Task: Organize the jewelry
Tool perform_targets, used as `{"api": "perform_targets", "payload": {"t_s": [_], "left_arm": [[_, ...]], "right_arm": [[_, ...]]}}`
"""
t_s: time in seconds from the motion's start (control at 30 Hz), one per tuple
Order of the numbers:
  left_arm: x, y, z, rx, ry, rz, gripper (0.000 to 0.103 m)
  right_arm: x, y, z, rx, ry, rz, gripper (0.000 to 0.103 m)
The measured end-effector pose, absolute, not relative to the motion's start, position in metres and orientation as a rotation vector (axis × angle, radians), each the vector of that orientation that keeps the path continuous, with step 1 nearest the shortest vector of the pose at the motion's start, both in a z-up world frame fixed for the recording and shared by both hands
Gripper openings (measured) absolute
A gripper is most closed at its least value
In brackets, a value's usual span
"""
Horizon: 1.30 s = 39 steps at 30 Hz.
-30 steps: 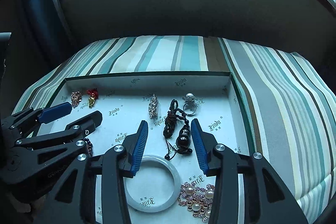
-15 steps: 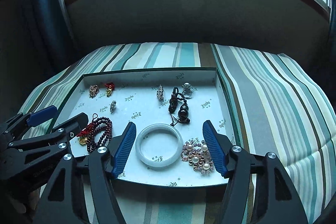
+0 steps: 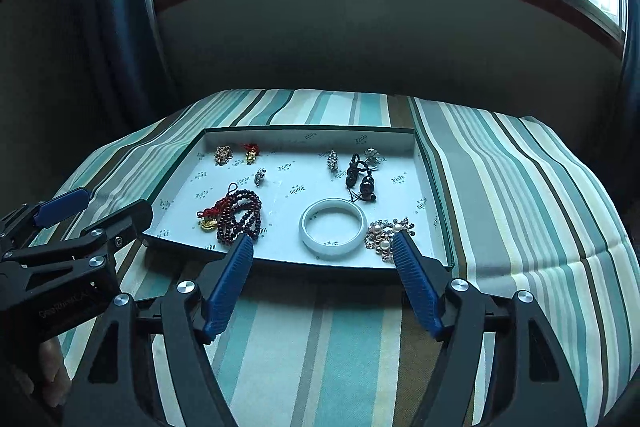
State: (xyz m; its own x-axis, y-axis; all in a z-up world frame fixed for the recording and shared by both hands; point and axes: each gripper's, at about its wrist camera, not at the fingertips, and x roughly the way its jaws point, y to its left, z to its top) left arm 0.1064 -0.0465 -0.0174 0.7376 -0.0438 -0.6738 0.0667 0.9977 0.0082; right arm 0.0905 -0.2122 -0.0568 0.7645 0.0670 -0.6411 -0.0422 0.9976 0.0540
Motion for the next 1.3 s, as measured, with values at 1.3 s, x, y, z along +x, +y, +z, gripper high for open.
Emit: {"api": "perform_targets", "payload": {"t_s": [1.3], "left_arm": [[0.080, -0.043, 0.009, 0.015, 0.673, -0.063, 0.090]], "right_arm": [[0.063, -0.207, -0.024, 0.010, 0.605, 0.044, 0.074]]}}
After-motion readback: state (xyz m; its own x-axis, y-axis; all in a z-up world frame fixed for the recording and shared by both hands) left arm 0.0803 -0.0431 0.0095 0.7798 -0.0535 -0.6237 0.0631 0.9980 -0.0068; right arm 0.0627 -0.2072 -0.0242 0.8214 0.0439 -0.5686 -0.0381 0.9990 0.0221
